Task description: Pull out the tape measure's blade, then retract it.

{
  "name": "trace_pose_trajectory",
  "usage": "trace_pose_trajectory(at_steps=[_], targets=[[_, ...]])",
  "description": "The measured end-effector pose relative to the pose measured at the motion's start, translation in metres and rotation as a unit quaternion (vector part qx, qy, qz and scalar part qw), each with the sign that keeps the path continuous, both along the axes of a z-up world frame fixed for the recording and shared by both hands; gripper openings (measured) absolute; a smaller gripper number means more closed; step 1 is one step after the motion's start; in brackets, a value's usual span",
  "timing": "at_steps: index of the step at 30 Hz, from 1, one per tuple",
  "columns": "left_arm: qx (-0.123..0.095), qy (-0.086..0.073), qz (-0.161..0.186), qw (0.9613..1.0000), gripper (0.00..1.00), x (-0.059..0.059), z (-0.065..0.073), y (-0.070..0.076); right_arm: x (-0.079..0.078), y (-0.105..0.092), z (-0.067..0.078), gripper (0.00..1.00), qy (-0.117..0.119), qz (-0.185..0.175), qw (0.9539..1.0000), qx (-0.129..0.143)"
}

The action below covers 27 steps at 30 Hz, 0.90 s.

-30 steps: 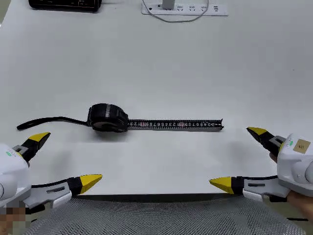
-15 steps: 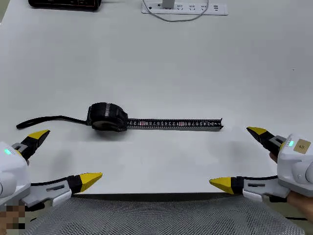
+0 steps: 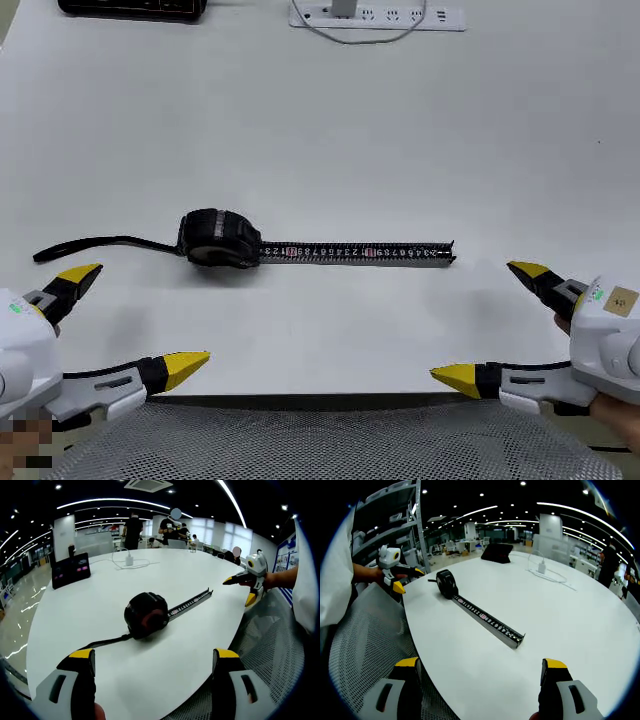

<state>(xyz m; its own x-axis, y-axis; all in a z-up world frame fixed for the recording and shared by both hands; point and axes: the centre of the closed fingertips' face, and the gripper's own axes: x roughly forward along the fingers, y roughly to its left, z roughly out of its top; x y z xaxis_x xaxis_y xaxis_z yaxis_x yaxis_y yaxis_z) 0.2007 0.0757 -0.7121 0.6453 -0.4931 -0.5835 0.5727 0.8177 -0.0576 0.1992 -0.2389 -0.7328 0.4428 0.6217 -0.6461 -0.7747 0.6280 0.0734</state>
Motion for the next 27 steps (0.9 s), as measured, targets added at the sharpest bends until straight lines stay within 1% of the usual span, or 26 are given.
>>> trace_pose_trajectory(at_steps=[27], targets=[[-0.001, 0.000, -0.003, 1.0000, 0.94, 0.0018, 0.0010, -0.0031, 0.0045, -0.0024, -0.0047, 0.99, -0.003, 0.003, 1.0000, 0.000]])
